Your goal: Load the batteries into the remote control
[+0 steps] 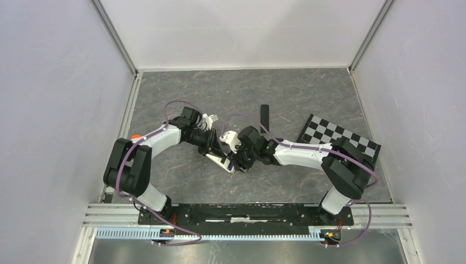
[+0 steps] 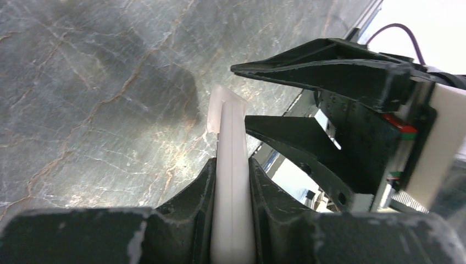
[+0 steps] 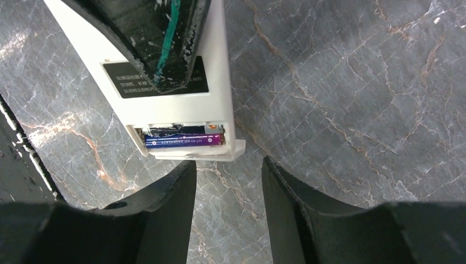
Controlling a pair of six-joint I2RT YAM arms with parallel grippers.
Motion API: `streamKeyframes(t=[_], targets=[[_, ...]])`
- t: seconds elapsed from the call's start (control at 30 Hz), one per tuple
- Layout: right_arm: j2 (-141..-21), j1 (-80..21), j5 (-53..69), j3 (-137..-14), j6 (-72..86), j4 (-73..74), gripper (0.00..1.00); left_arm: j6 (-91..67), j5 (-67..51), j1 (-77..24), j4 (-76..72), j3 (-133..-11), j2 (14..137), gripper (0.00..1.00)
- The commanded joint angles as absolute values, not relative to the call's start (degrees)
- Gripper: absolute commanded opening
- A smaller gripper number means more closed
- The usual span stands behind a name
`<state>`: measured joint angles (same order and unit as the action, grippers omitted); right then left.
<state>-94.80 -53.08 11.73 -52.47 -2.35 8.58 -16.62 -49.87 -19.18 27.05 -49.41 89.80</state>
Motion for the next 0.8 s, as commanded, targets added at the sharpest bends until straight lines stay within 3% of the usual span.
streamKeyframes(t=[0.0, 0.6, 0.77], targets=[[-95.12, -52.82, 10.67, -51.87, -0.43, -0.98, 0.53, -17.87, -48.95, -20.28, 27.01, -49.01, 91.29, 0.02], [-97.30, -52.86, 13.89, -48.13, 4.38, -5.89, 0.53, -26.73, -42.15, -20.25, 16.50, -43.19, 90.13, 0.02], [-97.30, -52.82, 15.04, -47.68, 4.94, -4.45, 0.59, -27.58, -38.34, -20.25, 15.23, -41.87, 87.69, 0.02]])
